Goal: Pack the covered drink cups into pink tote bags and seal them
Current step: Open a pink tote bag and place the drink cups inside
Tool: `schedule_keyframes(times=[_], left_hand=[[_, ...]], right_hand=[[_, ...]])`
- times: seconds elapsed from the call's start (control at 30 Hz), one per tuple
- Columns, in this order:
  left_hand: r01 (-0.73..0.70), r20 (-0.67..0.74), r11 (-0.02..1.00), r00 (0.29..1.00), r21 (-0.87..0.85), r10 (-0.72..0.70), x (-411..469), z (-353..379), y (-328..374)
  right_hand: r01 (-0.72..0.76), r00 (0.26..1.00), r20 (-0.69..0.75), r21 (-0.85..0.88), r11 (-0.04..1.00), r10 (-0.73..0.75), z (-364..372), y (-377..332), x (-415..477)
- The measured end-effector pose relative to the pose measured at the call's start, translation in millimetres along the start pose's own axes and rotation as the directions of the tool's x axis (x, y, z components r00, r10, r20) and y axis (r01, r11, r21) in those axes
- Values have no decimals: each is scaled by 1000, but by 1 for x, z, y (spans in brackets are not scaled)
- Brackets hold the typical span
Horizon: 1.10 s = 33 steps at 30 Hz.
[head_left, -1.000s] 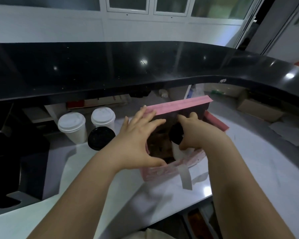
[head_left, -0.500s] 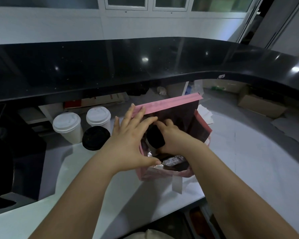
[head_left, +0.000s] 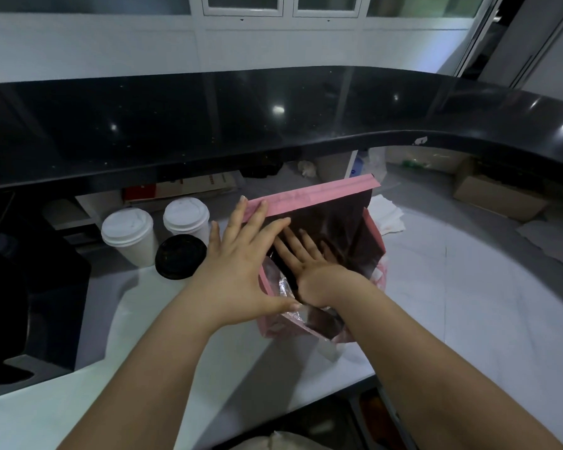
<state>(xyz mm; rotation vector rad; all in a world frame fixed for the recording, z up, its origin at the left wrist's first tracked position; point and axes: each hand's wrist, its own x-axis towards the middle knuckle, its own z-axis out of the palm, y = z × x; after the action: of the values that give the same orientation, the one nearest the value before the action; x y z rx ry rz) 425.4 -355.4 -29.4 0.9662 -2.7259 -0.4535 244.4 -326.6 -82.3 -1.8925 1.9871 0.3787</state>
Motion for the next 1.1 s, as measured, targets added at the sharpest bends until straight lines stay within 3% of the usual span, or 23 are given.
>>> schedule_keyframes(times=[0.23,0.37,0.5,0.6,0.67,0.87,0.97,1.1], left_hand=[[38,-39,999,999,-27,-39,3,-1,-6],[66,-149,996,986,-65,-75,7,-11,-10],[129,-290,989,946,-77,-146,13,-28,-17],[175,-375,980,905,-98,-199,13,-44,-32],[204,-427,972,874,-113,-233,7,-55,-46],[379,-443,920,811,-103,-383,-40,-69,-99],[490,-387,867,784,-94,-485,-68,-58,-125],[551,-267,834,800,-26,-537,-88,-37,-150]], right_hand=[[2,1000,31,45,999,-3,-13,-2,6],[29,1000,-8,229,973,-28,-59,10,-22],[22,968,-242,322,946,60,-103,15,-68],[142,850,-526,299,944,39,-124,-9,-86],[242,801,-598,287,927,-25,-133,-39,-86],[351,810,-562,235,906,-168,-130,-129,-41],[273,880,-456,253,928,-134,-109,-163,-8],[139,956,-284,206,969,-77,-69,-189,32]])
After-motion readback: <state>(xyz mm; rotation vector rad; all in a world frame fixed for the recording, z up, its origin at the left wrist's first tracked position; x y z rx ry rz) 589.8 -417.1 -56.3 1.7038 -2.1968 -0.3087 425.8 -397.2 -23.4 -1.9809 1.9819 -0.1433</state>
